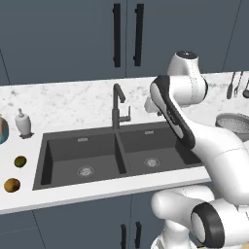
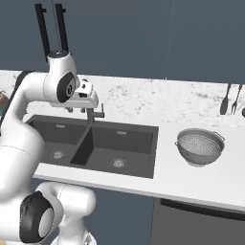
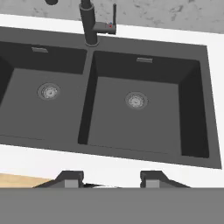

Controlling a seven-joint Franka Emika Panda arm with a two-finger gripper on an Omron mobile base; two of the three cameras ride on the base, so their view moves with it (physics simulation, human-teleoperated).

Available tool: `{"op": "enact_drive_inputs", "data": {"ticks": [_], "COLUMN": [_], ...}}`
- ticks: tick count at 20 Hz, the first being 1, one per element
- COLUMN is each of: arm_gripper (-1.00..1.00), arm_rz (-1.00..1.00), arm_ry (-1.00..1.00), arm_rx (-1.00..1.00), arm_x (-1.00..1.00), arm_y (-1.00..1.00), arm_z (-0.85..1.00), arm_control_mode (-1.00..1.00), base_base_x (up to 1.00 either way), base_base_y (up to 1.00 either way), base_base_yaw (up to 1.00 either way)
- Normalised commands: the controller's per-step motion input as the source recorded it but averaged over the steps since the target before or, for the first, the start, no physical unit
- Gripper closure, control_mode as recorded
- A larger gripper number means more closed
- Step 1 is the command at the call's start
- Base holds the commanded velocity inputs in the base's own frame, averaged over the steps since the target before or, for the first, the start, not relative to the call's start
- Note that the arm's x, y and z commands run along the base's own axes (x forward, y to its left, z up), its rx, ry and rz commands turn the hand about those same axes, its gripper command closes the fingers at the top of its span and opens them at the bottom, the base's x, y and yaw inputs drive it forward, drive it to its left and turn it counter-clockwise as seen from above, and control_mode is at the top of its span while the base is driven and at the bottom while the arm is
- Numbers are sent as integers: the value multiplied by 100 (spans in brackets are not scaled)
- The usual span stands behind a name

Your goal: Put the colander in the sink, put the pear, mango in the colander, and turn on the sink faucet and pour water over the colander.

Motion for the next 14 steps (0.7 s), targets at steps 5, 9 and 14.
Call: {"op": "enact_drive_inputs", "data": {"ticks": [5,9,14], "arm_gripper": [-100,-100,-100], "arm_rz": [3,13,21], "arm_ry": [-3,-32,-12], "arm_rx": [-2,-17,-12], "arm_x": [-19,-80,-74], "arm_y": [0,-9,-46], "arm_z": [0,-21,-16], "arm_control_mode": [-100,-100,-100], "base_base_x": [0,0,0], "base_base_y": [0,0,0], "base_base_yaw": [0,0,0]}}
